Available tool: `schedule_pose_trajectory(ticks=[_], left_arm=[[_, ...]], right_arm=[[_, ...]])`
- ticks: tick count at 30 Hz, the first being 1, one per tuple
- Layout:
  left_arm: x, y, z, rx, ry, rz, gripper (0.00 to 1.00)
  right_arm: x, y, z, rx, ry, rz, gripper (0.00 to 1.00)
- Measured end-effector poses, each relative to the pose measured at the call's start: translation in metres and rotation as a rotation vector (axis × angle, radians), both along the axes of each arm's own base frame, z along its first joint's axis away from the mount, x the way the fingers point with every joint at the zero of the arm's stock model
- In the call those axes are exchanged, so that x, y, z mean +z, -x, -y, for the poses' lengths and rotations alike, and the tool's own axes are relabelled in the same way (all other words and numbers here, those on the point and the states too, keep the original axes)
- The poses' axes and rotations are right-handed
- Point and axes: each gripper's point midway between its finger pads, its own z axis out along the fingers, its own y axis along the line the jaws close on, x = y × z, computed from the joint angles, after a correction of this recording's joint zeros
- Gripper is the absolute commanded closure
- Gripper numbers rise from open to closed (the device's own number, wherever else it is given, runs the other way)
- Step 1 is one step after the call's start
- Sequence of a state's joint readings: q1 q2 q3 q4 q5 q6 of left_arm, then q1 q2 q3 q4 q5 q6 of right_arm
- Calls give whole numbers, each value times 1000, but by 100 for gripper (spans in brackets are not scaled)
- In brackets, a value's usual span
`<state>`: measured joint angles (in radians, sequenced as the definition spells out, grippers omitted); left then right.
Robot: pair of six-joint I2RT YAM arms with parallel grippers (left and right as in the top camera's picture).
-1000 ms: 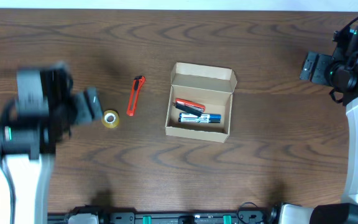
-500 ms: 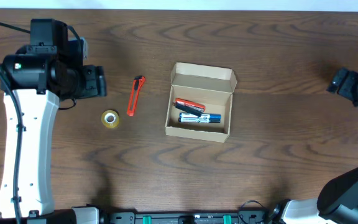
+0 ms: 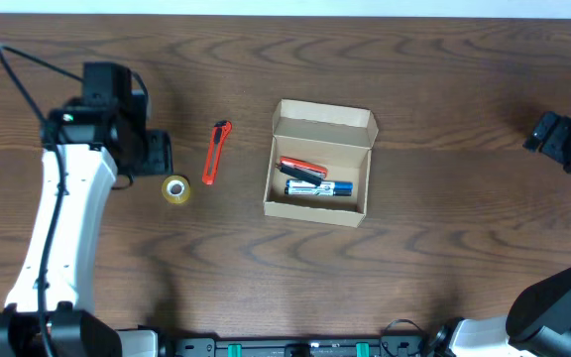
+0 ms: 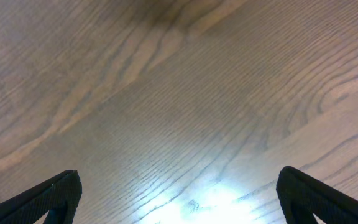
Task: Pack container
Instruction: 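Move the left gripper over the clear tape roll and lower toward it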
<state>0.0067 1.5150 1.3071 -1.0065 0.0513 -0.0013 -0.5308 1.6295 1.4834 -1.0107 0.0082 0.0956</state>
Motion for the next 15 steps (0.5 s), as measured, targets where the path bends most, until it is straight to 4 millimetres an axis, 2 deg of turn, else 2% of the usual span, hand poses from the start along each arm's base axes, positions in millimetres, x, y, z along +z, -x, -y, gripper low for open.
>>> schedule_pose_trajectory(ticks=[3,5,10,15], left_arm=[[-33,12,0,2,1,-49,28],[-44,16,0,2,1,-64,28],[-68,19,0,12,4,-59,22],[-82,22,0,24,7,-71,22]], right_arm=[[-1,2,-1,-1,-5,-9,1],[-1,3,-2,0,-7,-12,1],[-2,4,-3,-1,-11,-20,1],[-3,6,-3,0,-14,-25,1]])
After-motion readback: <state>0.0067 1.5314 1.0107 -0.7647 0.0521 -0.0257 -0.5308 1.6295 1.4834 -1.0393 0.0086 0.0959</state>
